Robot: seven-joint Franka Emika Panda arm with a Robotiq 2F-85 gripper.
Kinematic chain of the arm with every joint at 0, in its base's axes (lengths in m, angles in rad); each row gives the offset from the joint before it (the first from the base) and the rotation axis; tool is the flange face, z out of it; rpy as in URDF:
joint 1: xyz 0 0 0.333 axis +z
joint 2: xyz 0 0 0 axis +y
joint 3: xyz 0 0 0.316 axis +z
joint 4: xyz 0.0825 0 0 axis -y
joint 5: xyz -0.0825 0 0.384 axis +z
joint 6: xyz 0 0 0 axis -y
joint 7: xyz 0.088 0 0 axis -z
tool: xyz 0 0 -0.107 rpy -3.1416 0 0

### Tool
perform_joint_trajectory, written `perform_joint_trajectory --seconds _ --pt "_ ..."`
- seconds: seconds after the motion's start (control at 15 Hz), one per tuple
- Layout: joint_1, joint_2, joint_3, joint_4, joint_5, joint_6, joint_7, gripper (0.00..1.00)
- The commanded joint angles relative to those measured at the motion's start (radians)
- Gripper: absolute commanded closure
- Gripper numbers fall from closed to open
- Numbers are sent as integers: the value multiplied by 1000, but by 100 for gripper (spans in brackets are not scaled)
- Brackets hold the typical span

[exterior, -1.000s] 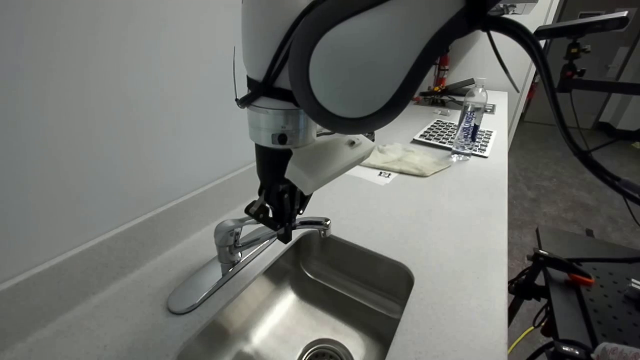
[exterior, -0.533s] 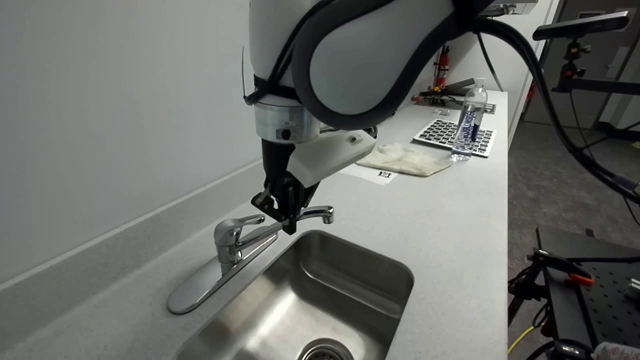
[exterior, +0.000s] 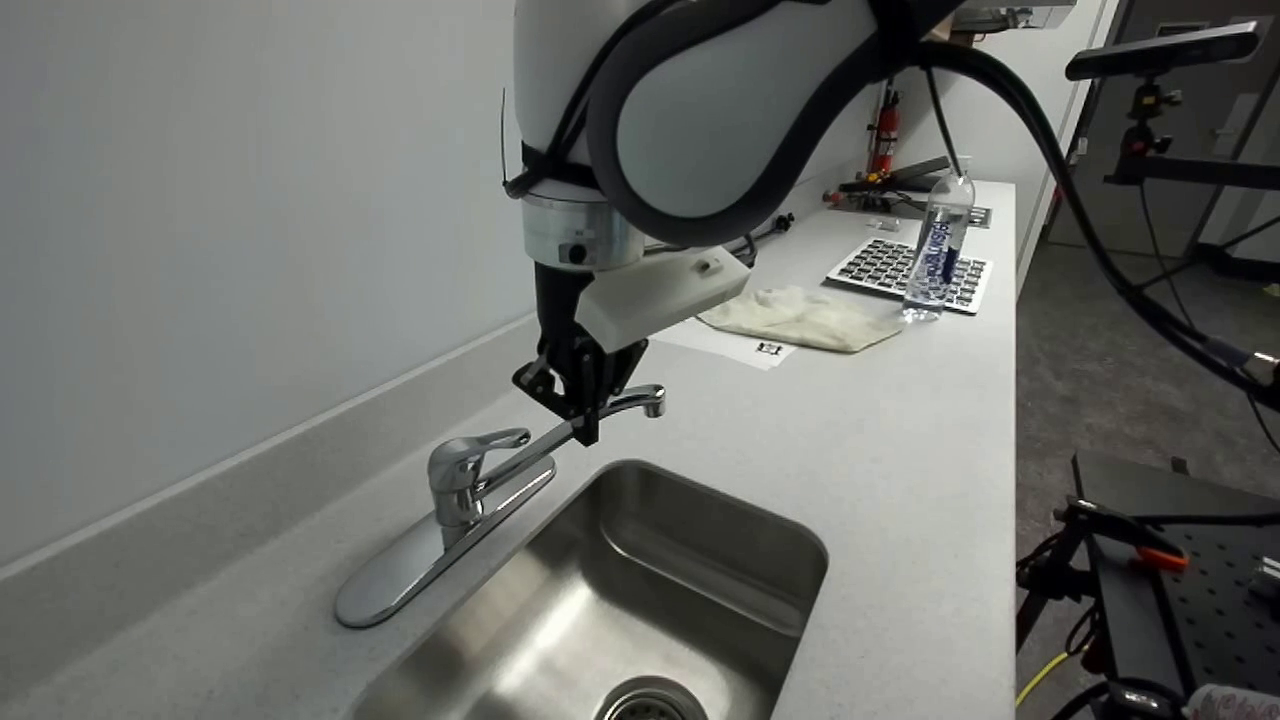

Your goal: Move the faucet handle to the right

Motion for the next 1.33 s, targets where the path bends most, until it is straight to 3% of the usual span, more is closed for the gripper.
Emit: perform_joint_trajectory --seconds 0.0,0.73,1.27 --pt "-22 21 -17 63 -35 -37 30 100" --pt "-42 84 -50 156 -49 -92 42 100" --pt "-54 153 -82 298 -66 -131 64 100"
